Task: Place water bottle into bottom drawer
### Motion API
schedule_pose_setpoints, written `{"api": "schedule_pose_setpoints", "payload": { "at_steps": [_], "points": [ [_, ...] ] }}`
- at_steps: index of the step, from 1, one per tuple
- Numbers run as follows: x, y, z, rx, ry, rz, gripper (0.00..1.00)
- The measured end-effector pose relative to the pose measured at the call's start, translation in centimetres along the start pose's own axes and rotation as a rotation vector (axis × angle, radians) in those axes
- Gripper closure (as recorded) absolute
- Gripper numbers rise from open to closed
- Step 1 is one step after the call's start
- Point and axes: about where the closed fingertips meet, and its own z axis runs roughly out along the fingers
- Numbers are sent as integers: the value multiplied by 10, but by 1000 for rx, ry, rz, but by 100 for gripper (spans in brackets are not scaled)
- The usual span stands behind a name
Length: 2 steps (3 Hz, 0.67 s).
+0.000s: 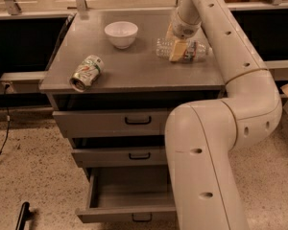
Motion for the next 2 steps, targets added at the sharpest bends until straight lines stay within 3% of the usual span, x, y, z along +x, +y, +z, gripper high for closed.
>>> {"api": "schedule_pose_setpoints", "payload": {
  "at_steps": [1, 2],
  "points": [
    [-1, 0, 4, -5, -7, 1, 42],
    [-7, 4, -1, -16, -37, 4, 60]
  ]
}}
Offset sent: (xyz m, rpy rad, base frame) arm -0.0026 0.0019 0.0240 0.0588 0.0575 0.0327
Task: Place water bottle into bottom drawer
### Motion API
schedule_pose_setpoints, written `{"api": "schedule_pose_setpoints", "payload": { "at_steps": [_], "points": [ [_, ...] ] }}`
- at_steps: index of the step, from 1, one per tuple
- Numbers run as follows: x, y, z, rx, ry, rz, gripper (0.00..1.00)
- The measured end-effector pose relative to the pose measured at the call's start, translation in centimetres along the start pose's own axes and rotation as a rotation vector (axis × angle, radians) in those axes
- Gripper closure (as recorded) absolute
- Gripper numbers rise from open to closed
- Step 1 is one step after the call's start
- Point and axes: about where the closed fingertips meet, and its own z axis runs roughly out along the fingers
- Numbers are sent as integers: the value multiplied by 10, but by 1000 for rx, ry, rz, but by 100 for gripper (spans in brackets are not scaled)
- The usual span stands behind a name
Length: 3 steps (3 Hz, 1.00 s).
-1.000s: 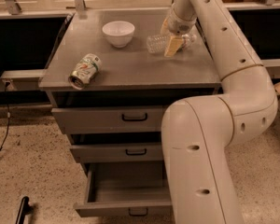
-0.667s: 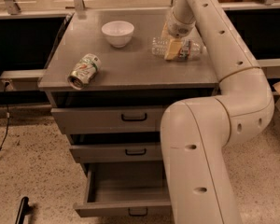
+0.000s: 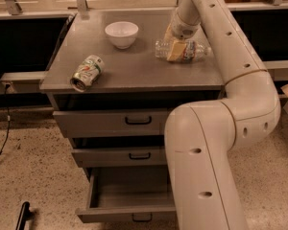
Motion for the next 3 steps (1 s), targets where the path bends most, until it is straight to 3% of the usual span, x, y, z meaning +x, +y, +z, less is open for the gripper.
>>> {"api": "schedule_pose_setpoints", "payload": {
  "at_steps": [1, 2, 3],
  "points": [
    [-10, 14, -25, -24, -84, 12, 83],
    [-19, 27, -70, -11, -193, 9, 100],
    [-27, 44, -125, 18, -245, -2, 100]
  ]
}}
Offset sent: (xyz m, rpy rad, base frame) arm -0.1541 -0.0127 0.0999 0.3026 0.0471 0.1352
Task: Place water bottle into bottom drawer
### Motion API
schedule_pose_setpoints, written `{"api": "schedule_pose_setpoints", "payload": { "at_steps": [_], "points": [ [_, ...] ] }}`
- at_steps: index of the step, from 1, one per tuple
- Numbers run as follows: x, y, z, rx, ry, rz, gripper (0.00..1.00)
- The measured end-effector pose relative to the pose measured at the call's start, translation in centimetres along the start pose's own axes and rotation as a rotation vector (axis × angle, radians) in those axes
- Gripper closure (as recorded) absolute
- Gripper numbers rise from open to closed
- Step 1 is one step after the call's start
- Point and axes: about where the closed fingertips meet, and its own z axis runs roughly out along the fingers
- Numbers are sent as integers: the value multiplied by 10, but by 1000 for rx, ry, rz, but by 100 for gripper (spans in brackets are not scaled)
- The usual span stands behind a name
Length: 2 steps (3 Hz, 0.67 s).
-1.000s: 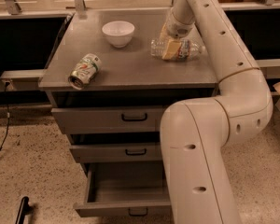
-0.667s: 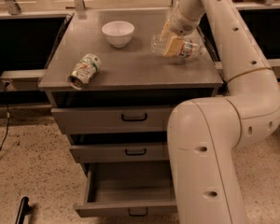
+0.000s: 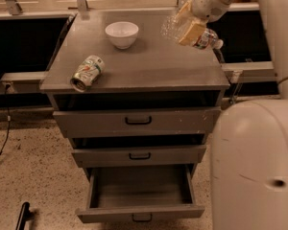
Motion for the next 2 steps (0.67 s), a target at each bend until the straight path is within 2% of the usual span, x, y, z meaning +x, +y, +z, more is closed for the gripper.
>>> {"api": "schedule_pose_setpoints", "payload": {
  "at_steps": [1, 2],
  "points": [
    [-29, 16, -66, 106, -17, -19, 100],
    [-54, 46, -147, 263, 10, -21, 100]
  ]
}}
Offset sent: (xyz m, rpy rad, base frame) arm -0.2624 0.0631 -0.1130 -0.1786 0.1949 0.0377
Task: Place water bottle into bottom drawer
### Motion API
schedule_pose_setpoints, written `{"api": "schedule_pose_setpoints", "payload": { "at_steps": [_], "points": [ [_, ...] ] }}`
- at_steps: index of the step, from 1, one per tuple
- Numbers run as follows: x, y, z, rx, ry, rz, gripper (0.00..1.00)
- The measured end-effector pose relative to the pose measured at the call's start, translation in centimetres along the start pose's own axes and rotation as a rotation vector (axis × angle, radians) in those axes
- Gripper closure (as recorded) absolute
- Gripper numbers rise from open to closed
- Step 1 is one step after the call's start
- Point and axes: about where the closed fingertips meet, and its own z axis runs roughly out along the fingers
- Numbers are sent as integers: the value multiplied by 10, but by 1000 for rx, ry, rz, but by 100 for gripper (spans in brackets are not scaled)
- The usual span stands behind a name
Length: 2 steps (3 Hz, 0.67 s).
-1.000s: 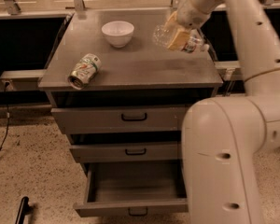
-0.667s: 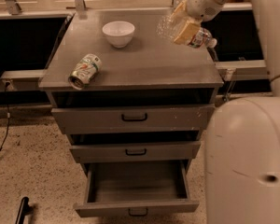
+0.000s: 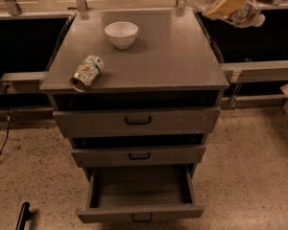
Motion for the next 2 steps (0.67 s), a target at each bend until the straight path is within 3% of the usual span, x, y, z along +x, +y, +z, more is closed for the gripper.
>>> {"api": "schedule_pose_setpoints", "payload": {
  "at_steps": [1, 2],
  "points": [
    [-18, 23, -28, 16, 11, -16, 100],
    [-18, 23, -28, 16, 11, -16, 100]
  ]
}}
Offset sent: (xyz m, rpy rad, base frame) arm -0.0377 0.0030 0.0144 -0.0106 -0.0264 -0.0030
